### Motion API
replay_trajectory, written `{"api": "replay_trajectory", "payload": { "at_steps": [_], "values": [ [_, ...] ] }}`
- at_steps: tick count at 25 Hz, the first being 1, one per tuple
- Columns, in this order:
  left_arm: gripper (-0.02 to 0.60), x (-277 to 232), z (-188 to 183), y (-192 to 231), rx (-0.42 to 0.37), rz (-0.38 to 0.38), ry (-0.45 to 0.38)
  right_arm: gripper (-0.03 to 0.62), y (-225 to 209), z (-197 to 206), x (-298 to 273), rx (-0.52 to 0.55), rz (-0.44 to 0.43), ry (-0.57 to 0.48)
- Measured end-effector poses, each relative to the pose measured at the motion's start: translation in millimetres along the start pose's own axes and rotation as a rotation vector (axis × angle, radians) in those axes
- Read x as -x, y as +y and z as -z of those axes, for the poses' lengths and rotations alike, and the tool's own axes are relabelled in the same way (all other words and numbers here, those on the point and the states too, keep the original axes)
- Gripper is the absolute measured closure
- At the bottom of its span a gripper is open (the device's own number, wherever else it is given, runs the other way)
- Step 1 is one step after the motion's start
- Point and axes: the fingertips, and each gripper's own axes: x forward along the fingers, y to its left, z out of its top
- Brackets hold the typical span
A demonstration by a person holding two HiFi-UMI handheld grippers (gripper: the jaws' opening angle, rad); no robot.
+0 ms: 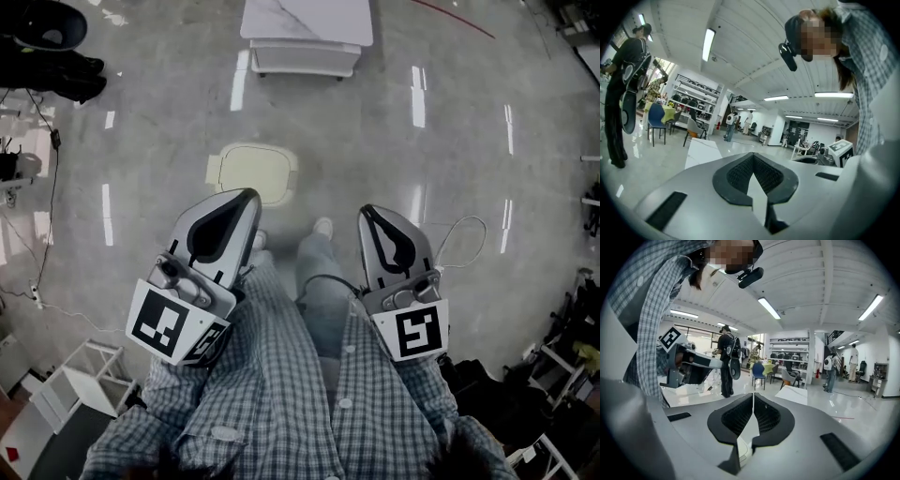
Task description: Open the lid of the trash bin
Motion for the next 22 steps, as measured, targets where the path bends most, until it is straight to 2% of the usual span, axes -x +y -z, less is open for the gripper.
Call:
{"api": "replay_trajectory", "payload": {
  "at_steps": [6,12,18,22],
  "values": [
    [0.577,8,17,-3,0.038,-0.140,-0.003,0.571,5,18,-16,0.020,-0.165,0.011],
    [0.577,11,40,-4,0.074,-0.249,0.001,0.571,5,39,-32,0.055,-0.298,0.049],
    [0.577,21,68,4,0.132,-0.342,0.014,0.571,-1,62,-54,0.085,-0.357,0.074],
    [0.577,28,96,7,0.163,-0.383,0.063,0.571,6,86,-68,0.089,-0.396,0.087]
  ]
}}
